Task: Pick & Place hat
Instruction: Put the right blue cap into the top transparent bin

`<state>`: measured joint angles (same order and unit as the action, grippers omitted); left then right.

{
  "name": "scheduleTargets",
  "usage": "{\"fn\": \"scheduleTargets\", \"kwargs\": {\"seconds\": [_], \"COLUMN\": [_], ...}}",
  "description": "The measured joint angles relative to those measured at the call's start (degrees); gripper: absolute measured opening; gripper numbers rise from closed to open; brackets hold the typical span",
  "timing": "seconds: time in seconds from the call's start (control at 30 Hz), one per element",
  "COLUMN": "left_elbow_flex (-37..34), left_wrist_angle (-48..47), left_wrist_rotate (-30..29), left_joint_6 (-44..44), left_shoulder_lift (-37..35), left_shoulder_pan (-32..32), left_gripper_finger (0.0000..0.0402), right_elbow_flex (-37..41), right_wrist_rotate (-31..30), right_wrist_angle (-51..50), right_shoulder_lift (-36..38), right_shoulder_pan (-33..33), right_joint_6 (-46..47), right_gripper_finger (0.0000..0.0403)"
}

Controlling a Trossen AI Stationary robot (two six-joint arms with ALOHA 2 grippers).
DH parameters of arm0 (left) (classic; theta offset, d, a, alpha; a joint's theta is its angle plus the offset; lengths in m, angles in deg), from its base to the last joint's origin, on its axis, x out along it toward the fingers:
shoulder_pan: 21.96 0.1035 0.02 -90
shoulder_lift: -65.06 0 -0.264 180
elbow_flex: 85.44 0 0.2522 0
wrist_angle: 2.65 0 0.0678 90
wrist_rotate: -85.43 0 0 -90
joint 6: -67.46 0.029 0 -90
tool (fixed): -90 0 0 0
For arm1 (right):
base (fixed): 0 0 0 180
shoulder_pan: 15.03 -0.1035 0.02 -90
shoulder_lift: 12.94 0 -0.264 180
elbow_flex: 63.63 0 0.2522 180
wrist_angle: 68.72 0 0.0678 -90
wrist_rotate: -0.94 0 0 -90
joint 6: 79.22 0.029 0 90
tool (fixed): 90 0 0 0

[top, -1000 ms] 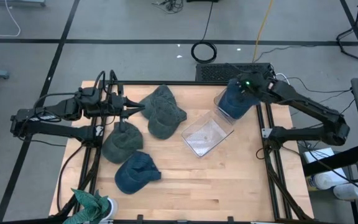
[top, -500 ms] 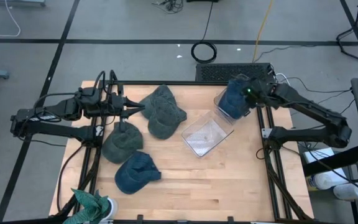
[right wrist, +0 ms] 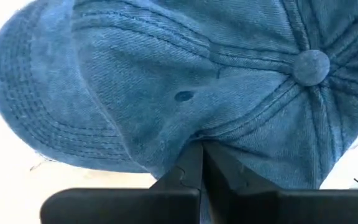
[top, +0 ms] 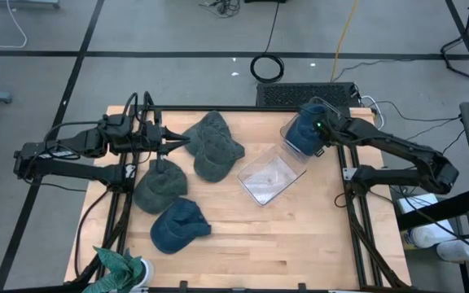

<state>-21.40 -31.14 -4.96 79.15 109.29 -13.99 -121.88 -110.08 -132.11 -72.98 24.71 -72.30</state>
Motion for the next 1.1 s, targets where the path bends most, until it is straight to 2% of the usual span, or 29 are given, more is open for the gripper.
{"fn": "scheduleTargets", "kwargs": {"seconds": [0.13, 0.3, 0.4, 0.57, 0.67, 0.83, 1.1], "left_elbow_flex": [0.0, 0.0, 0.0, 0.0, 0.0, 0.0, 0.0], "left_wrist_angle": [0.0, 0.0, 0.0, 0.0, 0.0, 0.0, 0.0], "left_wrist_rotate": [0.0, 0.0, 0.0, 0.0, 0.0, 0.0, 0.0], "left_joint_6": [0.0, 0.0, 0.0, 0.0, 0.0, 0.0, 0.0], "left_shoulder_lift": [0.0, 0.0, 0.0, 0.0, 0.0, 0.0, 0.0], "left_shoulder_pan": [0.0, 0.0, 0.0, 0.0, 0.0, 0.0, 0.0], "left_gripper_finger": [0.0042, 0.0042, 0.0042, 0.0042, 0.0042, 0.0042, 0.0042], "right_elbow_flex": [0.0, 0.0, 0.0, 0.0, 0.0, 0.0, 0.0], "right_wrist_rotate": [-0.6, -7.6, -9.3, -8.9, -8.4, -0.1, 0.1], "right_wrist_angle": [-0.1, 0.6, 3.4, 11.5, 12.9, 12.6, 15.7], "right_shoulder_lift": [-0.9, -1.0, -1.0, -1.0, -2.6, -8.9, -18.5], "right_shoulder_pan": [0.8, 1.4, 1.5, 1.5, 2.5, 6.0, 7.1], "right_joint_6": [0.0, 1.4, 1.1, 0.4, -0.4, 0.7, -0.6], "right_gripper_finger": [0.0001, 0.0001, 0.0, 0.0, 0.0, 0.0, 0.0]}}
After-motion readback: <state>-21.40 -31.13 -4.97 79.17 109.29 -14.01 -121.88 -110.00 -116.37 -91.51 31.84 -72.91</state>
